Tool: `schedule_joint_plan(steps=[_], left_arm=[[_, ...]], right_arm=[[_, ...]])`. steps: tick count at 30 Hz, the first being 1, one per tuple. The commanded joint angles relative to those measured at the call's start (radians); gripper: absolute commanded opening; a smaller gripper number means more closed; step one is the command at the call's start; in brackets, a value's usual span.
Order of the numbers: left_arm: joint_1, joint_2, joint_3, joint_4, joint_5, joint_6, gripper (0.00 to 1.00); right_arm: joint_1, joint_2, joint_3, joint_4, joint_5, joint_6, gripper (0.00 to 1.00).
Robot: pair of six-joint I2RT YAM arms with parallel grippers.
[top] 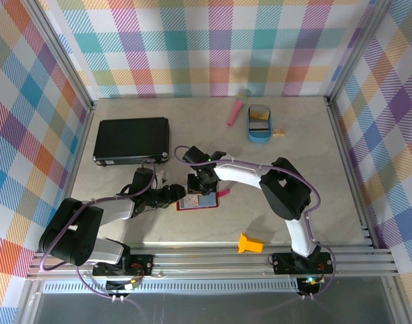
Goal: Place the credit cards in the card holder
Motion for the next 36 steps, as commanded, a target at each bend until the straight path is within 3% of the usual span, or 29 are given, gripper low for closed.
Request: schedule_joint_plan(steps=[1, 23, 36], left_arm=[[-0.002, 0.015, 0.004, -0.050, -0.006, 0.015, 0.55], [-0.001, 0.017, 0.012, -0.044, 0.002, 0.006, 0.54], [-0.002, 0.015, 0.009, -0.041, -0.005, 0.002, 0.54]], right_arm=[[0.004, 0.019, 0.011, 0.023, -0.039, 0.008, 0.26], [-0.019, 0.001, -0.065, 0.153, -0.160, 0.087, 0.16], [-0.026, -0.040, -0.098, 0.191, -0.183, 0.106, 0.15]])
